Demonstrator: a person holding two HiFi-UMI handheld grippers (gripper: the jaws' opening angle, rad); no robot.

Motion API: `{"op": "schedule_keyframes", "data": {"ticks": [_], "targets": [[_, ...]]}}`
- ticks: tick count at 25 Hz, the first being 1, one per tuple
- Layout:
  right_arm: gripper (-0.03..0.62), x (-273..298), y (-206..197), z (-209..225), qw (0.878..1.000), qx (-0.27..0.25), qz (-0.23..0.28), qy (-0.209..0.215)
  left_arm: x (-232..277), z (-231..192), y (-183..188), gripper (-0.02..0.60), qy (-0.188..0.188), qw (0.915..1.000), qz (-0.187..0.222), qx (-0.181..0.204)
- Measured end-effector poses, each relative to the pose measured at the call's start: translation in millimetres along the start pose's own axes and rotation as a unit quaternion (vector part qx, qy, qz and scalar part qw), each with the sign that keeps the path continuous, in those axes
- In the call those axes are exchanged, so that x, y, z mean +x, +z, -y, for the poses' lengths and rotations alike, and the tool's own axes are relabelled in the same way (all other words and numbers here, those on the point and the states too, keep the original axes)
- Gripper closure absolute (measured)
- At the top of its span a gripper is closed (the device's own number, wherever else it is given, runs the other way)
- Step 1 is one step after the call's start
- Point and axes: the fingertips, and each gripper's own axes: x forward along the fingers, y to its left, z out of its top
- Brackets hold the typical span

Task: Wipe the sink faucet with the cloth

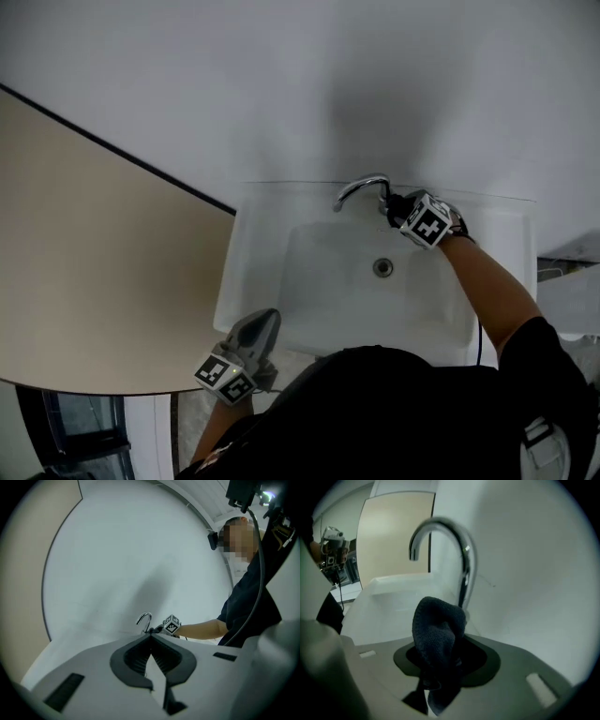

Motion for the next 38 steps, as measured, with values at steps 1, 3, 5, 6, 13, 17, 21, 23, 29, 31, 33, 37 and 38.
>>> {"op": "schedule_keyframes", "data": {"ticks": [1,3,5,6,13,17,21,23,29,31,33,37,38], "targets": [[0.444,12.0,0.5,-6.5,1.000,-0.003,-0.026,0.006,5.5,-8.3,1.6,0.580,-0.016,0.9998,-0.002,0.007],[0.444,26.5,5.3,-11.2,0.998,0.019,-0.059,0.010,12.6,-24.0,4.4,0.581,-0.051,0.9985,-0.006,0.021],[0.441,31.1,7.6,-9.0,0.995,0.058,-0.080,0.006,14.0,-39.3,10.6,0.581,-0.085,0.9962,-0.009,0.019],[0.438,32.3,8.2,-7.8,0.993,0.078,-0.085,0.005,12.7,-48.2,15.4,0.580,-0.098,0.9949,-0.011,0.017],[0.434,32.1,1.0,-1.2,0.985,0.132,-0.115,0.000,3.2,-95.7,30.6,0.581,-0.123,0.9922,-0.002,0.022],[0.434,27.0,-2.5,6.2,0.985,0.112,-0.133,-0.019,-3.6,-101.8,23.4,0.581,-0.113,0.9935,0.011,0.004],[0.442,26.1,-13.9,23.6,0.983,0.115,-0.138,-0.028,-0.5,-97.2,12.7,0.581,-0.107,0.9942,0.007,-0.008],[0.444,33.1,-17.4,29.8,0.982,0.116,-0.145,-0.022,3.7,-91.8,8.2,0.580,-0.106,0.9943,0.004,-0.011],[0.454,61.1,-41.8,39.5,0.975,0.133,-0.178,-0.001,6.6,-77.7,3.5,0.581,-0.098,0.9950,-0.014,-0.007],[0.461,71.4,-51.7,39.3,0.970,0.167,-0.174,0.012,7.6,-75.3,2.2,0.581,-0.093,0.9954,-0.019,-0.005],[0.462,72.9,-57.5,36.2,0.965,0.211,-0.152,0.041,8.1,-72.1,0.9,0.581,-0.091,0.9956,-0.021,-0.005],[0.459,36.7,-40.5,24.1,0.963,0.238,-0.072,0.108,7.9,-75.3,3.5,0.581,-0.090,0.9957,-0.020,-0.009],[0.457,24.7,-34.1,21.3,0.964,0.235,-0.053,0.112,8.1,-77.6,4.2,0.581,-0.091,0.9957,-0.018,-0.010]]}}
